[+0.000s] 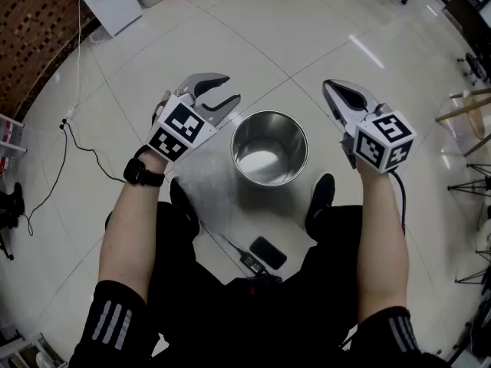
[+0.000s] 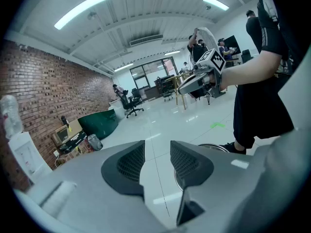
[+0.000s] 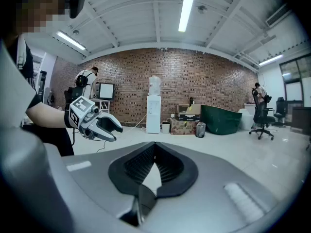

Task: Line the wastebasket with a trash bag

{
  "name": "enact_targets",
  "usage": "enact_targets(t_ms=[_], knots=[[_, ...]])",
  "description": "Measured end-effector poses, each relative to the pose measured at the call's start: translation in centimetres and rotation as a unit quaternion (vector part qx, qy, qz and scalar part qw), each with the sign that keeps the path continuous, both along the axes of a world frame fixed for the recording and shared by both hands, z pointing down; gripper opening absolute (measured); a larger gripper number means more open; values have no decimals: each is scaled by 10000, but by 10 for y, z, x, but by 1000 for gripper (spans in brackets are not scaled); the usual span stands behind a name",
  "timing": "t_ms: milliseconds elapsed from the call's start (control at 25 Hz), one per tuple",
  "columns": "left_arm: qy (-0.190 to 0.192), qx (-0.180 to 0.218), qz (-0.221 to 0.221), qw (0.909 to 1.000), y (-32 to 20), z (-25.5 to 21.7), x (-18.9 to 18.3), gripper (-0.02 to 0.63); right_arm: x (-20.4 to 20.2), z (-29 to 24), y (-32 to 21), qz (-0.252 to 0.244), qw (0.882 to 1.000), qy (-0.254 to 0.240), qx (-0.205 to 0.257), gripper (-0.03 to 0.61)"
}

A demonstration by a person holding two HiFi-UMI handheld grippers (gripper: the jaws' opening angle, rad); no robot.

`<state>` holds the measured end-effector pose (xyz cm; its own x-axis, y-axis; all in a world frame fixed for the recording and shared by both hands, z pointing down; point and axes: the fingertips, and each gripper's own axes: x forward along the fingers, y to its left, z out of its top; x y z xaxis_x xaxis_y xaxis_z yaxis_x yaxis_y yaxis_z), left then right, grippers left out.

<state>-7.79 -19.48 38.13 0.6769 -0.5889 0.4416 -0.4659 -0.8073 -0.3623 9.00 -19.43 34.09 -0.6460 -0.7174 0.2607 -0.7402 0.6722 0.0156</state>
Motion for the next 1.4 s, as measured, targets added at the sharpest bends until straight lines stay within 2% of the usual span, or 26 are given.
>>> enact_targets(t_ms=[320, 480, 600, 760, 920, 1200, 1400], knots=[[-140, -171, -232, 9995, -8, 14, -18, 195, -5, -2, -1, -62, 10000, 25, 50, 8], [-211, -317, -515, 9979, -18, 27, -37, 204, -9, -3, 0, -87, 9999, 48, 71, 26], [-233, -579, -843, 9945, -27, 49, -57, 213, -11, -3, -2, -118, 9999, 70, 80, 35], [-525, -1039, -1261, 9852, -32, 90, -92, 225, -17, -3, -2, -189, 9998, 43, 89, 44], [-767, -1445, -1494, 9751, -30, 129, -118, 227, -28, -6, -1, -285, 9995, 27, 93, 58], [-1208, -2187, -1541, 9559, -20, 205, -141, 229, -58, 16, 7, -767, 9956, 542, -71, 95], [-1626, -2832, -1490, 9333, 0, 271, -162, 235, -81, 31, 9, -1017, 9916, 778, -172, 110]])
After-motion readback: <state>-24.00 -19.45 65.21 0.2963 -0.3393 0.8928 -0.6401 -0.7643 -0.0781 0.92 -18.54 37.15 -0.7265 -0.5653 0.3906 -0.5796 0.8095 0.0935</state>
